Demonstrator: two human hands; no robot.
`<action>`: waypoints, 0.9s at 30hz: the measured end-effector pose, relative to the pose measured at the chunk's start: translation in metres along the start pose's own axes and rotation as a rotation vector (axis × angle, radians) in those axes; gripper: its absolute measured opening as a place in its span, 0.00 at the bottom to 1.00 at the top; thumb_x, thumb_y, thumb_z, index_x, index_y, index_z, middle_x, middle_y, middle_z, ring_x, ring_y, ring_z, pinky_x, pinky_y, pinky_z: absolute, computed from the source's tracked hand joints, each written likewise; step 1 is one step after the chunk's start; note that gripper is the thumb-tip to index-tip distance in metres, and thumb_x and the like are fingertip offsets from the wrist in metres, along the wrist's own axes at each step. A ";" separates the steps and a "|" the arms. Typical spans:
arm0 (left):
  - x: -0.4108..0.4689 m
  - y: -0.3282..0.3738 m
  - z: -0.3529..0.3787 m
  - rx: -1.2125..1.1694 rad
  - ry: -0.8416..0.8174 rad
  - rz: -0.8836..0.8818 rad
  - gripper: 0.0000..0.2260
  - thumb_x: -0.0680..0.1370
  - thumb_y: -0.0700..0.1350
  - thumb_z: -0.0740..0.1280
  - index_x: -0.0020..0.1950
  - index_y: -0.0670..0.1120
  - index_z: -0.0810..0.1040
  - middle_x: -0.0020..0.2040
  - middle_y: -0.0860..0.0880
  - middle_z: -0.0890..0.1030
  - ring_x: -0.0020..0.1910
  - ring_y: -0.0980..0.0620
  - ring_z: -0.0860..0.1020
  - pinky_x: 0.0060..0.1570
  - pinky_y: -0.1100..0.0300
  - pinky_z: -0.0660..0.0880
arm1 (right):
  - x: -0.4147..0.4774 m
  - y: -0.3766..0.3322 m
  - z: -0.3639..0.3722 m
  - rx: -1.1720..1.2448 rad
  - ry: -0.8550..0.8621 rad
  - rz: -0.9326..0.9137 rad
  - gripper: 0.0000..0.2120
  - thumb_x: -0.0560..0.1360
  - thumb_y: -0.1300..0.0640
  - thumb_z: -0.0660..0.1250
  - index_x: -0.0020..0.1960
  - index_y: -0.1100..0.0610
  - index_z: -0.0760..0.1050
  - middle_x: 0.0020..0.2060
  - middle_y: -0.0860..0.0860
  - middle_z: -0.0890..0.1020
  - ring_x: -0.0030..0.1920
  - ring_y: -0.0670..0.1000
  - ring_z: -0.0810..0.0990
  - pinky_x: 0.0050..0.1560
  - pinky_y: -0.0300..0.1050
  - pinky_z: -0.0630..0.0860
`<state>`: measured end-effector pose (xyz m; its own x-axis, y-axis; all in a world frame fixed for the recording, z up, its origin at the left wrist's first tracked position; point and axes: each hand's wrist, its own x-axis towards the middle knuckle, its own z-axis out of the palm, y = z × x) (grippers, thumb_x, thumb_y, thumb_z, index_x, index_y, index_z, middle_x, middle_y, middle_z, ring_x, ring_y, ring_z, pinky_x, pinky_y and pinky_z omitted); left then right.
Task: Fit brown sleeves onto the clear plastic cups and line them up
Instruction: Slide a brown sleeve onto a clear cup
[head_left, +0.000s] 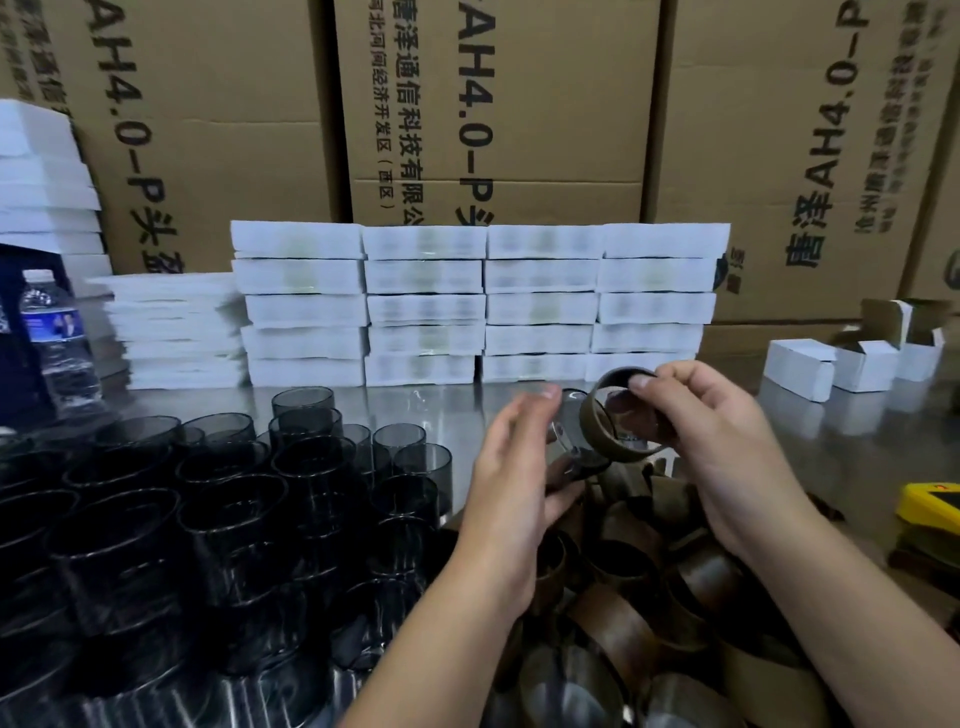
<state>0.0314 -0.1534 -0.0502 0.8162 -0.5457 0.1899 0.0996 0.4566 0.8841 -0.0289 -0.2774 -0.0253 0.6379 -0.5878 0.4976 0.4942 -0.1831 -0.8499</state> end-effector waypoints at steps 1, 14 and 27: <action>-0.001 0.000 0.000 0.019 -0.016 -0.004 0.30 0.63 0.61 0.76 0.61 0.53 0.78 0.50 0.53 0.85 0.47 0.57 0.84 0.57 0.50 0.79 | 0.000 0.000 0.000 -0.020 0.001 -0.010 0.07 0.74 0.59 0.68 0.39 0.54 0.73 0.30 0.46 0.81 0.33 0.43 0.78 0.39 0.39 0.73; -0.004 -0.004 0.002 0.164 -0.088 0.056 0.58 0.47 0.61 0.82 0.75 0.59 0.61 0.64 0.49 0.78 0.61 0.51 0.79 0.64 0.50 0.73 | -0.010 -0.003 0.004 -0.201 -0.094 -0.125 0.10 0.74 0.58 0.68 0.36 0.55 0.69 0.25 0.44 0.69 0.27 0.44 0.65 0.26 0.34 0.63; -0.001 0.000 -0.002 0.009 -0.010 0.081 0.24 0.62 0.45 0.72 0.59 0.55 0.78 0.44 0.52 0.85 0.40 0.56 0.83 0.42 0.61 0.78 | -0.013 -0.001 0.001 -0.110 -0.148 -0.029 0.20 0.60 0.48 0.72 0.50 0.54 0.79 0.46 0.50 0.83 0.40 0.42 0.81 0.38 0.31 0.75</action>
<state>0.0316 -0.1519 -0.0514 0.8158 -0.5142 0.2648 0.0285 0.4929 0.8696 -0.0371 -0.2691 -0.0303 0.7085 -0.4603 0.5349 0.4507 -0.2881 -0.8449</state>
